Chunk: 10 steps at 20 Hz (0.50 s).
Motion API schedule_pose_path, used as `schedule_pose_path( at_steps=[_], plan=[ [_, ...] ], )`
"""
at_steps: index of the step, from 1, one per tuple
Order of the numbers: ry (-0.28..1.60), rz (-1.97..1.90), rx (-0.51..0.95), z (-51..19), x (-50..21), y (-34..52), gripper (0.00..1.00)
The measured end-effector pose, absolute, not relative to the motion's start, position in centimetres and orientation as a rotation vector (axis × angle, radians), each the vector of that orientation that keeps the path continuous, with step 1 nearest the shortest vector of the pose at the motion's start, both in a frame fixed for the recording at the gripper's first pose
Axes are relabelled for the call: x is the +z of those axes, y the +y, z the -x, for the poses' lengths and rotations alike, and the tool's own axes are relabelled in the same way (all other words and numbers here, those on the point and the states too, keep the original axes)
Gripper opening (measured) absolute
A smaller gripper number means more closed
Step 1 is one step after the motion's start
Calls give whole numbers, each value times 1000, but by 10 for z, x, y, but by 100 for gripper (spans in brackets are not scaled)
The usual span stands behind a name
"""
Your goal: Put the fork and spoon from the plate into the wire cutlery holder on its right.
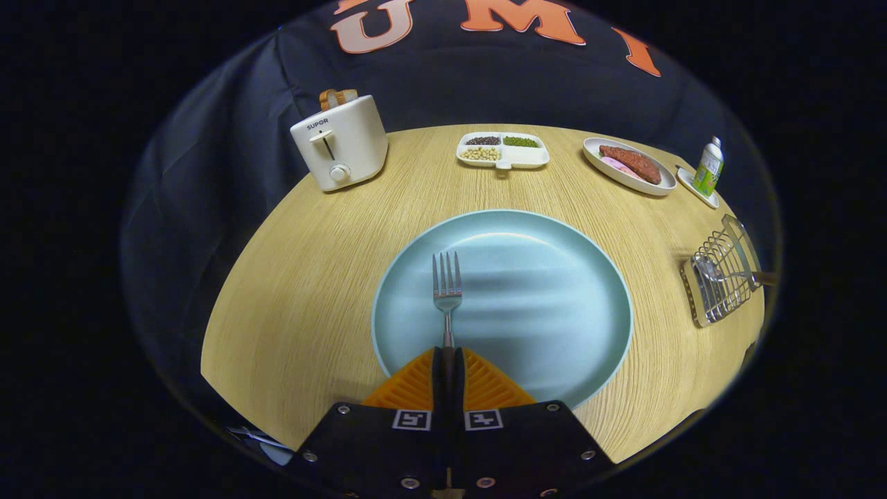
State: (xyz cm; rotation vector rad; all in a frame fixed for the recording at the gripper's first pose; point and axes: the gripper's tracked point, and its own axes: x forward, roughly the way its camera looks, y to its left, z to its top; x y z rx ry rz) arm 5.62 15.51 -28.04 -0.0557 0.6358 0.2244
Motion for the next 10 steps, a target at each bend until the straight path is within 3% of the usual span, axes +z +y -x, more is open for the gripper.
schedule_pose_path(
  at_steps=[10],
  plan=[
    [685,81,266,-40,-179,63,3]
  ],
)
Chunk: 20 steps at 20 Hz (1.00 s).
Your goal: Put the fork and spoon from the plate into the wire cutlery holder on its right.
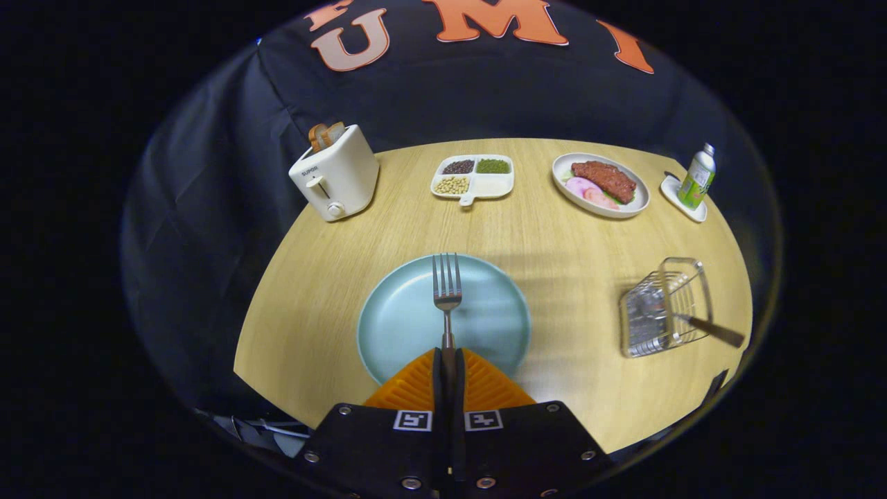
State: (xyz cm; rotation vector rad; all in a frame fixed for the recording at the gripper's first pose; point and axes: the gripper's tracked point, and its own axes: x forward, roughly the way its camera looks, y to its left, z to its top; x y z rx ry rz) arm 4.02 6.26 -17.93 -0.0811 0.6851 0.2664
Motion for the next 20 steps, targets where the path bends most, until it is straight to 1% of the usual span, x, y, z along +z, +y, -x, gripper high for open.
schedule_pose_path(
  at_steps=[4,9,14,20],
  plan=[
    [733,123,246,-29,-141,4,3],
    [834,226,225,-18,-117,-61,3],
    [967,233,223,-15,-114,-100,3],
    [1116,295,179,-27,-124,-141,3]
  ],
)
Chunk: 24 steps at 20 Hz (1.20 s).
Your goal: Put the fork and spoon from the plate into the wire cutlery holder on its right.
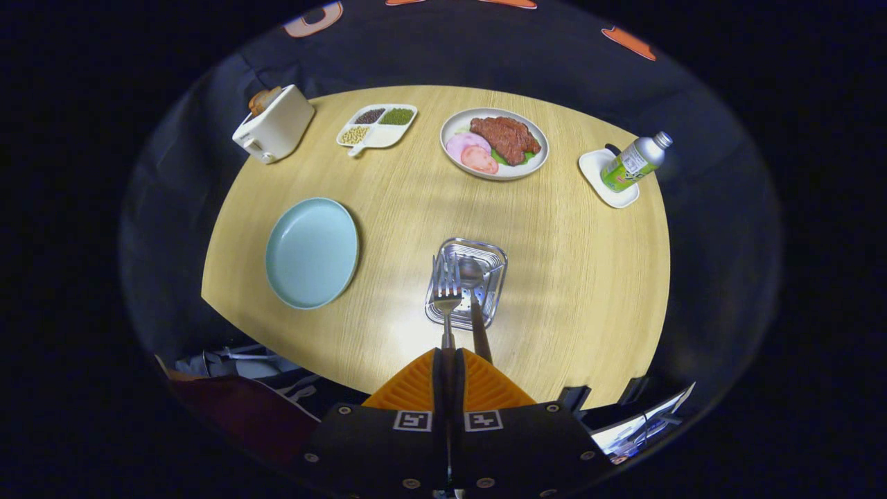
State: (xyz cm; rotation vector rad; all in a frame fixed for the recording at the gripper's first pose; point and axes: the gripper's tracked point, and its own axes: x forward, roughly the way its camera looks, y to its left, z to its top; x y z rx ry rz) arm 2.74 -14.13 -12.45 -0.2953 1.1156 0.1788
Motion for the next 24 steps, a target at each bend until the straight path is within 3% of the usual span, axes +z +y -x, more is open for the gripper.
schedule_pose_path(
  at_steps=[8,18,24],
  plan=[
    [1295,338,162,-48,-144,-147,3],
    [1368,405,137,-71,-157,-139,4],
    [1351,402,114,-73,-155,-140,12]
  ],
)
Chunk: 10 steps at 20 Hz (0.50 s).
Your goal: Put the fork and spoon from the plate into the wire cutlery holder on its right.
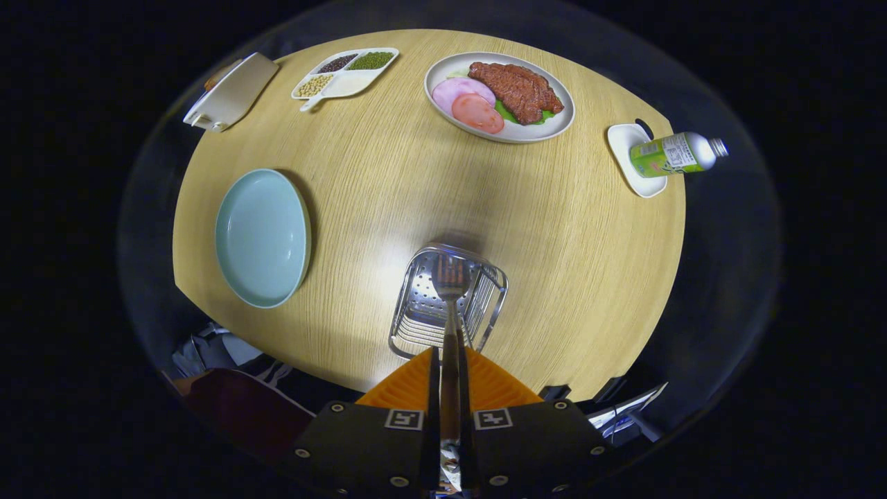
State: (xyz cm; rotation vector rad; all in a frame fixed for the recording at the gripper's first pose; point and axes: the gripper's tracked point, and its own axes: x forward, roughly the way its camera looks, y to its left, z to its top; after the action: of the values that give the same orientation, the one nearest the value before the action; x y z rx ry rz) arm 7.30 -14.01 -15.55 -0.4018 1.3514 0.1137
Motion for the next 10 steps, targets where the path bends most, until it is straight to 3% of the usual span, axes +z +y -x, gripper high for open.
schedule_pose_path(
  at_steps=[2,3,7,9,10],
  plan=[
    [1324,384,114,-72,-152,-139,21],
    [1298,374,117,-73,-147,-136,38],
    [1147,307,124,-76,-123,-127,76],
    [1053,277,131,-76,-105,-122,90],
    [1008,250,142,-74,-94,-117,92]
  ],
)
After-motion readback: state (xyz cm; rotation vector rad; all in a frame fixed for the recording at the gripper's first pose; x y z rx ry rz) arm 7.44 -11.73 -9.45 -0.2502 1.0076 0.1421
